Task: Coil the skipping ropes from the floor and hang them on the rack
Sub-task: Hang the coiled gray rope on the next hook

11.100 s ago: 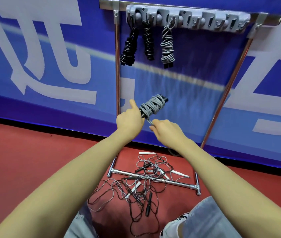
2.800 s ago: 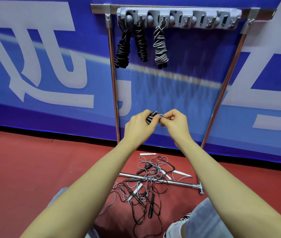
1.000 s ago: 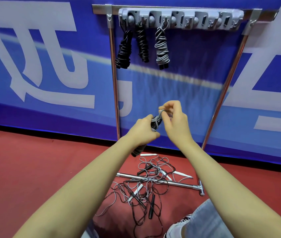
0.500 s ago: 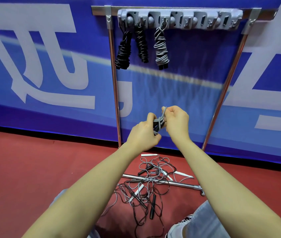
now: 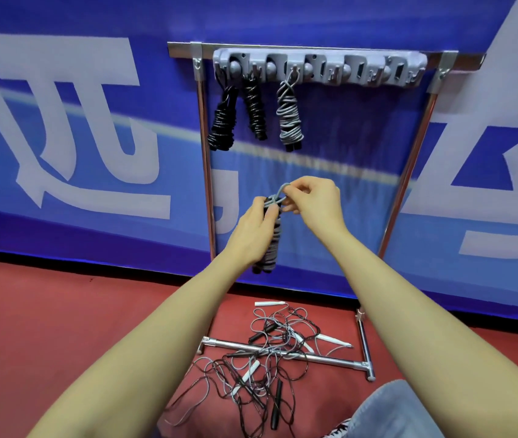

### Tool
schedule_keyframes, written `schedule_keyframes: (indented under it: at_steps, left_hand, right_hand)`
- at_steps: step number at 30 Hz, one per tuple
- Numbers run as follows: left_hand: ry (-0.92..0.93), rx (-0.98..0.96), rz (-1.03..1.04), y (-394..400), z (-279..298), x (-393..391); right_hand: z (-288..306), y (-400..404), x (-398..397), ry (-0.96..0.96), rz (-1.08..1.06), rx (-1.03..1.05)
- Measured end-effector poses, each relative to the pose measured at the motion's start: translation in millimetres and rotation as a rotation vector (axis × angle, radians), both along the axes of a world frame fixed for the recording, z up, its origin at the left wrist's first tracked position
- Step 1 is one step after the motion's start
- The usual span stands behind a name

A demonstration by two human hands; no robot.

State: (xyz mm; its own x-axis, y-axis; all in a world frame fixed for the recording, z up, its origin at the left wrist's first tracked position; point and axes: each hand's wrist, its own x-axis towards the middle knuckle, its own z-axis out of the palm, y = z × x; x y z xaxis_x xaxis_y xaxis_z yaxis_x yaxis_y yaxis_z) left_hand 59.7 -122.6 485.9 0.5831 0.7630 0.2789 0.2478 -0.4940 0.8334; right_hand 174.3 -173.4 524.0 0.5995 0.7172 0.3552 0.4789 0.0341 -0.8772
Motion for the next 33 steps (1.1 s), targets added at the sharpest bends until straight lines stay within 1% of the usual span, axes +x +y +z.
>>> schedule_keyframes:
  at_steps: [2,5,9,14,19,25,29,33]
  left_hand:
    - [-0.006,0.077,0.038,8,16,7]
    - [-0.088,0.17,-0.003,20,38,21]
    - [-0.197,0.178,-0.018,27,75,46]
    - [-0.216,0.191,0.09,49,114,87]
    - [-0.196,0.241,0.085,73,152,127]
    - [-0.207,0.248,0.077,98,172,169]
    - [-0.201,0.269,0.114,108,182,188]
    - [-0.215,0.218,0.138,116,184,204]
  right_hand:
    - [12,1,7,-0.065,0.008,-0.007]
    - [31,4,20,-0.122,-0.007,0.005]
    - [62,8,39,-0.178,-0.064,0.015]
    - [97,27,75,-0.264,-0.13,-0.031]
    - [125,45,109,-0.374,-0.214,-0.038]
    - [137,77,144,-0.356,-0.266,-0.044]
    - [141,93,158,-0.363,-0.331,-0.064]
    - [146,104,168,-0.342,-0.371,-0.096]
